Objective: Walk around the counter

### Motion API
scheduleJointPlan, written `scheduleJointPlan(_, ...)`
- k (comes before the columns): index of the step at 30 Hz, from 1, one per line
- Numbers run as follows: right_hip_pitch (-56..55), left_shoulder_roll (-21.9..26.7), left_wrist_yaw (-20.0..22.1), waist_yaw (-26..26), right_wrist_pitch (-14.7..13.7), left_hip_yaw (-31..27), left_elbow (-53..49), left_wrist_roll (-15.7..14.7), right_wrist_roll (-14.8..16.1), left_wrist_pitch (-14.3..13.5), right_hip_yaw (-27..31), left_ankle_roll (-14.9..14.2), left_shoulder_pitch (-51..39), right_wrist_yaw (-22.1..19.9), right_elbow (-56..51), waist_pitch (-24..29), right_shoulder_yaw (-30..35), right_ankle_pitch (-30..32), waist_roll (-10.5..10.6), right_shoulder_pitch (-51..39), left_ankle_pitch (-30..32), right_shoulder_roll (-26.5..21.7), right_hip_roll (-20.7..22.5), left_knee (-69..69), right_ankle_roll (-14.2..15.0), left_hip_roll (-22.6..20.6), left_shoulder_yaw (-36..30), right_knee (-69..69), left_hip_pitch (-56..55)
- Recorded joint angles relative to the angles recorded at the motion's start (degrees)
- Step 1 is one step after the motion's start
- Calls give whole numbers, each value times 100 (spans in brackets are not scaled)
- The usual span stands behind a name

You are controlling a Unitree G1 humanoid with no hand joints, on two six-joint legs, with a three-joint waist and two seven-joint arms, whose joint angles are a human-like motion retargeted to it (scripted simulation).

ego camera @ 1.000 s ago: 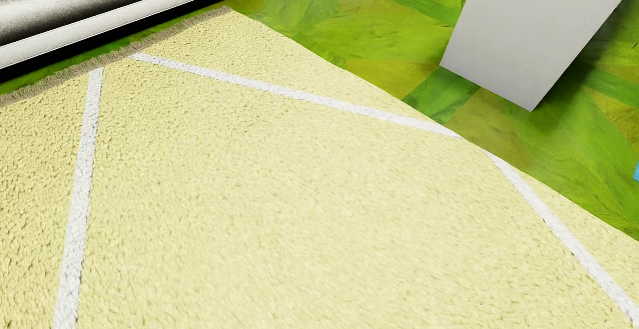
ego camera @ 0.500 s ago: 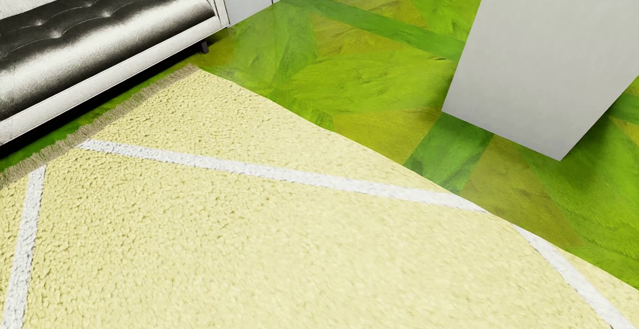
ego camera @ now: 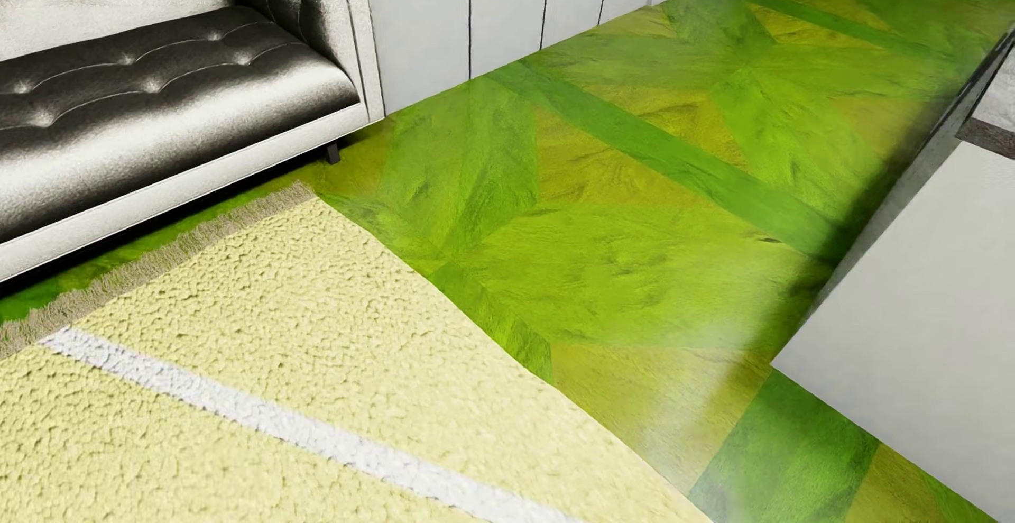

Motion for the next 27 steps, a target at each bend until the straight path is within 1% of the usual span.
scheduleJointPlan(1, -633, 35, 0, -351, 0, 0, -116, 0, 0, 0, 0, 0, -85, 0, 111, 36, 291, 86, 97, 42, -54, 27, 96, -266, 0, 60, -61, 143, 470)
scheduleJointPlan(2, -1109, 64, 0, -725, 0, 0, -280, 0, 0, 0, 0, 0, -184, 0, 274, 107, 404, 337, 202, 143, -79, 60, 185, -535, 0, 85, -49, -409, 907)
scheduleJointPlan(3, -1489, 129, 0, -1011, 0, 0, -511, 0, 0, 0, 0, 0, -294, 0, 374, 157, 440, 820, 305, 299, -146, 43, 266, -863, 0, 141, -125, -1470, 1419)
scheduleJointPlan(4, -1808, 158, 0, -1219, 0, 0, -722, 0, 0, 0, 0, 0, -412, 0, 504, 155, 443, 1272, 334, 419, -199, 28, 294, -1082, 0, 142, 12, -2733, 1777)
scheduleJointPlan(5, -1992, 222, 0, -1375, 0, 0, -1049, 0, 0, 0, 0, 0, -478, 0, 553, 126, 491, 1039, 372, 532, -280, -18, 306, -1258, 0, 146, 142, -3909, 2125)
scheduleJointPlan(6, -2108, 271, 0, -1506, 0, 0, -1286, 0, 0, 0, 0, 0, -539, 0, 614, 74, 614, -127, 399, 609, -404, -58, 343, -1305, 0, 185, 338, -4717, 2370)
scheduleJointPlan(7, -2213, 336, 0, -1577, 0, 0, -1456, 0, 0, 0, 0, 0, -585, 0, 647, 38, 680, -1187, 437, 711, -498, -95, 375, -1275, 0, 231, 468, -4948, 2613)
scheduleJointPlan(8, -2334, 358, 0, -1647, 0, 0, -1520, 0, 0, 0, 0, 0, -556, 0, 565, 17, 820, -1063, 484, 814, -488, -178, 426, -1144, 0, 252, 613, -4908, 2792)
scheduleJointPlan(9, -2381, 339, 0, -1687, 0, 0, -1523, 0, 0, 0, 0, 0, -468, 0, 579, -14, 849, -305, 528, 915, -232, -206, 523, -855, 0, 285, 770, -4663, 2907)
scheduleJointPlan(10, -2301, 298, 0, -1637, 0, 0, -1469, 0, 0, 0, 0, 0, -334, 0, 601, -58, 819, 285, 638, 1014, 361, -207, 709, -204, 0, 433, 920, -4403, 2833)
scheduleJointPlan(11, -2178, 241, 0, -1509, 0, 0, -1243, 0, 0, 0, 0, 0, -264, 0, 670, -106, 859, 562, 747, 1041, 1112, -198, 939, 1014, 0, 641, 874, -4146, 2331)
scheduleJointPlan(12, -1864, 222, 0, -1302, 0, 0, -1029, 0, 0, 0, 0, 0, -207, 0, 727, -75, 897, 398, 783, 1006, 1238, -202, 1081, 2259, 0, 713, 773, -3985, 1738)
scheduleJointPlan(13, -1351, 195, 0, -1149, 0, 0, -878, 0, 0, 0, 0, 0, -198, 0, 640, 42, 865, 26, 882, 947, 573, -237, 1186, 3054, 0, 816, 655, -4104, 1146)
scheduleJointPlan(14, -761, 162, 0, -935, 0, 0, -749, 0, 0, 0, 0, 0, -208, 0, 623, 147, 850, -377, 855, 829, 63, -243, 1157, 3136, 0, 767, 453, -4343, 627)
scheduleJointPlan(15, -292, 148, 0, -602, 0, 0, -639, 0, 0, 0, 0, 0, -153, 0, 700, 171, 814, -727, 754, 649, -186, -249, 1092, 2626, 0, 692, 246, -4518, 212)
scheduleJointPlan(16, 188, 163, 0, -299, 0, 0, -628, 0, 0, 0, 0, 0, -45, 0, 550, 209, 788, -1119, 684, 513, -254, -310, 1043, 1728, 0, 651, 225, -4681, -55)
scheduleJointPlan(17, 587, 191, 0, -84, 0, 0, -630, 0, 0, 0, 0, 0, 84, 0, 392, 170, 611, -1564, 589, 390, -176, -345, 981, 764, 0, 625, 272, -4912, -373)
scheduleJointPlan(19, 1158, 255, 0, 252, 0, 0, -642, 0, 0, 0, 0, 0, 292, 0, 111, 21, 216, -2275, 390, 121, 251, -371, 860, -1137, 0, 633, 450, -5155, -806)
scheduleJointPlan(20, 1419, 270, 0, 398, 0, 0, -606, 0, 0, 0, 0, 0, 374, 0, -55, -51, 44, -2485, 312, 66, 380, -413, 789, -1344, 0, 714, 517, -5142, -1019)
scheduleJointPlan(21, 1567, 298, 0, 582, 0, 0, -559, 0, 0, 0, 0, 0, 476, 0, -59, -123, 83, -2577, 190, -45, 445, -441, 766, -1114, 0, 834, 522, -4946, -1188)
scheduleJointPlan(22, 1761, 344, 0, 770, 0, 0, -480, 0, 0, 0, 0, 0, 529, 0, -205, -84, -100, -2383, 53, 32, 734, -399, 674, -582, 0, 762, 510, -4501, -1221)
scheduleJointPlan(23, 1589, 300, 0, 843, 0, 0, -368, 0, 0, 0, 0, 0, 562, 0, -307, -102, -398, -1558, -133, 33, 861, -349, 541, 27, 0, 631, 693, -3631, -1323)
scheduleJointPlan(24, 1246, 309, 0, 817, 0, 0, -137, 0, 0, 0, 0, 0, 473, 0, -49, -45, -94, -357, -280, 73, 655, -203, 463, 378, 0, 583, 509, -2448, -1087)
scheduleJointPlan(25, 714, 252, 0, 589, 0, 0, -6, 0, 0, 0, 0, 0, 392, 0, 16, 1, 56, 422, -287, 62, 386, -158, 420, 525, 0, 578, 474, -1371, -841)
scheduleJointPlan(26, 125, 175, 0, 329, 0, 0, 30, 0, 0, 0, 0, 0, 329, 0, 77, 48, 280, 700, -277, 52, 212, -107, 333, 438, 0, 608, 439, -751, -454)
scheduleJointPlan(27, -460, 103, 0, 68, 0, 0, -49, 0, 0, 0, 0, 0, 302, 0, 150, 83, 390, 730, -147, 114, 128, -50, 378, 200, 0, 759, 400, -638, 53)
